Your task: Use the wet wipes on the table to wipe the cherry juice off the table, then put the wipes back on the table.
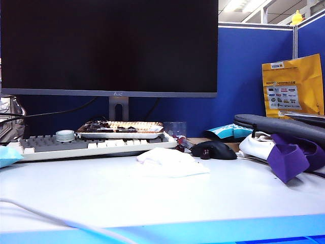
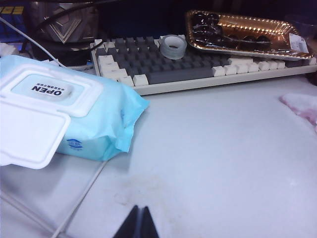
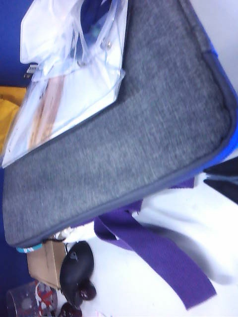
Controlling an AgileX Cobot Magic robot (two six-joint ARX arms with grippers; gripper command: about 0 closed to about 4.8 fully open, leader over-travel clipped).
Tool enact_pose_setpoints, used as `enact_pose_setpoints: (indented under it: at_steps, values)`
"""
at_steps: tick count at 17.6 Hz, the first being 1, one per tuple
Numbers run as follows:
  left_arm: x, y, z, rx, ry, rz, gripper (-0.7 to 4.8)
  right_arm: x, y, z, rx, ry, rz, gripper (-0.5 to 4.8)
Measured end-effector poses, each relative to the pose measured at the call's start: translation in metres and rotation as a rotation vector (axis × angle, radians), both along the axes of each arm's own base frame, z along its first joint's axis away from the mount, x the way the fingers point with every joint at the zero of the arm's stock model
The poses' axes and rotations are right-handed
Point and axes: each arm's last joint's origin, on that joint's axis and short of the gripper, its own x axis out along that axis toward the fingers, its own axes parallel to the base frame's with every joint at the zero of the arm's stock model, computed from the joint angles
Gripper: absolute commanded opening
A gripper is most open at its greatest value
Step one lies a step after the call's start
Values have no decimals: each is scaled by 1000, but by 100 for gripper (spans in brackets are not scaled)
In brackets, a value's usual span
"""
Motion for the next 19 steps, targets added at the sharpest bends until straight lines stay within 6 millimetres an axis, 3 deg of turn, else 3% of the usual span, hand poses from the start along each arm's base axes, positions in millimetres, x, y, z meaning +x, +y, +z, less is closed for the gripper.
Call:
enact_pose_setpoints:
  at_steps: [19]
  values:
    - [0,0,0,0,0,0,-4,0,1,0,-40,4,23,-5]
